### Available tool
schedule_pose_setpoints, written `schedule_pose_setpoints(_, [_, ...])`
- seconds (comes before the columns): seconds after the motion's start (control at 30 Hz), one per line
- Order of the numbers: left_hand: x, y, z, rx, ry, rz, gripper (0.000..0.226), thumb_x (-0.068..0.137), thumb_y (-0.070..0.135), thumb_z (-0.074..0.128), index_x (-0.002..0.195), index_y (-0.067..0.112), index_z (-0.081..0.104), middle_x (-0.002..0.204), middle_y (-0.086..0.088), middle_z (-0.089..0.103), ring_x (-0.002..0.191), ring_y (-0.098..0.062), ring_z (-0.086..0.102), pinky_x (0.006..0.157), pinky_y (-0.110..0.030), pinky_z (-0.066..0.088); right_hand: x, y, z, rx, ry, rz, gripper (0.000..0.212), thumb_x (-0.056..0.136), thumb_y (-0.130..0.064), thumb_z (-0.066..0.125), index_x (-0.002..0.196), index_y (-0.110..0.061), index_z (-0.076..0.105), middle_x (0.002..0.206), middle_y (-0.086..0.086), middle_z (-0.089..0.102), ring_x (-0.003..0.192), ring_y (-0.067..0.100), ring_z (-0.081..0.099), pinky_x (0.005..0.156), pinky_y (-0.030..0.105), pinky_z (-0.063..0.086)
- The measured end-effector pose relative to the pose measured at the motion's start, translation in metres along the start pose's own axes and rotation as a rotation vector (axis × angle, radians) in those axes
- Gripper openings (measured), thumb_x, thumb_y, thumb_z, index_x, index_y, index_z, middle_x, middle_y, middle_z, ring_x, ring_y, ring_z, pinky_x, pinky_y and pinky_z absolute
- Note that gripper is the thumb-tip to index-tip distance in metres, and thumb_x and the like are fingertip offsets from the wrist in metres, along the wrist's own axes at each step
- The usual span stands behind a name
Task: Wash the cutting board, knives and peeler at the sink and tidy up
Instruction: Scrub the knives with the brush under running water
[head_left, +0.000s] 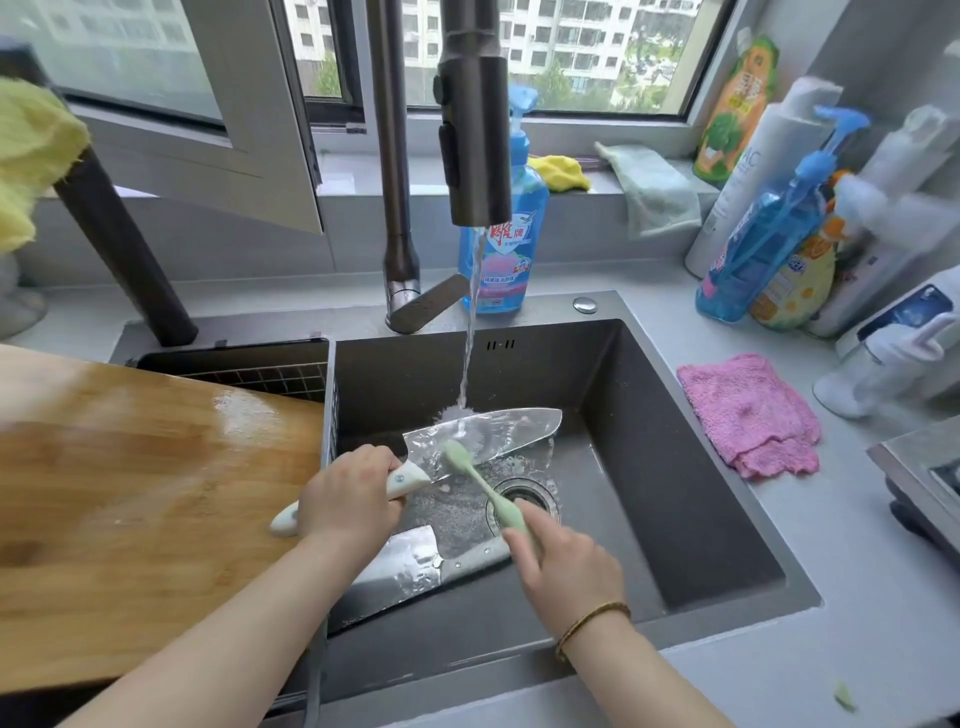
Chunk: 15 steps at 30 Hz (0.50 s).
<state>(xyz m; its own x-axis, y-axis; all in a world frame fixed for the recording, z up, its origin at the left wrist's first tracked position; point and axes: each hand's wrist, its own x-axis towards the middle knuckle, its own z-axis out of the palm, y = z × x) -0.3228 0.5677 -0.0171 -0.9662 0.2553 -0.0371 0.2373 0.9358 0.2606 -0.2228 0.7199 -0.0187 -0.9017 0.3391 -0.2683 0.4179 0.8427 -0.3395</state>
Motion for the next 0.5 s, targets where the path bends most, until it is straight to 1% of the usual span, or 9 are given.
schedule_pose_setpoints(0.03, [0.000,-0.001,0.000,-0.003,0.001,-0.004,0.026,0.089,0.024,0.051,0.115,0.026,0.052,0.115,0.010,0.055,0.106,-0.013,0.050,0.068,-0.023,0.027,0.005,0.003,-0.001,0.004,0.004,0.017,0.037,0.097,-0.044,0.030,0.132,-0.038,0.037,0.118,0.002,0.062,0.110,0.028,0.057,0.077,0.030,0.042])
schedule_pose_setpoints(0.13, [0.000,-0.003,0.002,0.001,0.002,-0.010,0.026,0.089,0.024,0.052,0.114,0.027,0.052,0.115,0.010,0.055,0.107,-0.011,0.050,0.068,-0.022,0.026,0.021,0.016,-0.013,0.058,0.049,0.191,0.038,0.097,-0.043,0.032,0.133,-0.034,0.039,0.119,0.009,0.062,0.109,0.031,0.057,0.084,0.032,0.044])
schedule_pose_setpoints(0.17, [0.000,-0.003,0.003,0.009,0.000,-0.005,0.026,0.089,0.024,0.051,0.114,0.027,0.052,0.115,0.011,0.054,0.108,-0.011,0.049,0.068,-0.022,0.026,0.023,0.017,-0.013,0.057,0.049,0.211,0.039,0.097,-0.043,0.031,0.133,-0.033,0.039,0.119,0.009,0.062,0.109,0.031,0.057,0.084,0.032,0.044])
schedule_pose_setpoints(0.2, [0.000,-0.003,0.004,0.014,-0.004,0.000,0.026,0.089,0.024,0.050,0.115,0.028,0.052,0.115,0.011,0.054,0.108,-0.010,0.049,0.067,-0.022,0.025,0.022,0.011,-0.012,0.046,0.040,0.192,0.039,0.097,-0.043,0.031,0.133,-0.032,0.039,0.118,0.009,0.062,0.109,0.031,0.057,0.084,0.031,0.044])
schedule_pose_setpoints(0.33, [-0.001,-0.004,0.010,0.006,-0.023,0.012,0.022,0.090,0.029,0.051,0.112,0.028,0.052,0.114,0.013,0.054,0.107,-0.009,0.049,0.067,-0.021,0.025,0.010,-0.022,0.009,0.025,-0.026,-0.028,0.039,0.098,-0.041,0.028,0.136,-0.034,0.034,0.120,0.005,0.061,0.110,0.026,0.056,0.083,0.029,0.043])
schedule_pose_setpoints(0.37, [-0.001,-0.006,0.010,0.002,-0.024,0.015,0.022,0.090,0.029,0.051,0.111,0.028,0.052,0.113,0.013,0.054,0.106,-0.009,0.050,0.067,-0.021,0.026,0.012,-0.022,0.010,0.025,-0.029,-0.028,0.039,0.098,-0.041,0.028,0.136,-0.035,0.034,0.119,0.004,0.061,0.110,0.026,0.056,0.083,0.029,0.043])
schedule_pose_setpoints(0.5, [0.000,-0.011,0.012,0.001,-0.027,0.026,0.022,0.090,0.029,0.051,0.112,0.028,0.052,0.113,0.013,0.054,0.105,-0.009,0.050,0.068,-0.021,0.027,0.026,0.001,-0.003,0.036,0.015,0.146,0.038,0.098,-0.042,0.029,0.131,-0.030,0.041,0.115,0.008,0.063,0.108,0.029,0.057,0.080,0.031,0.044])
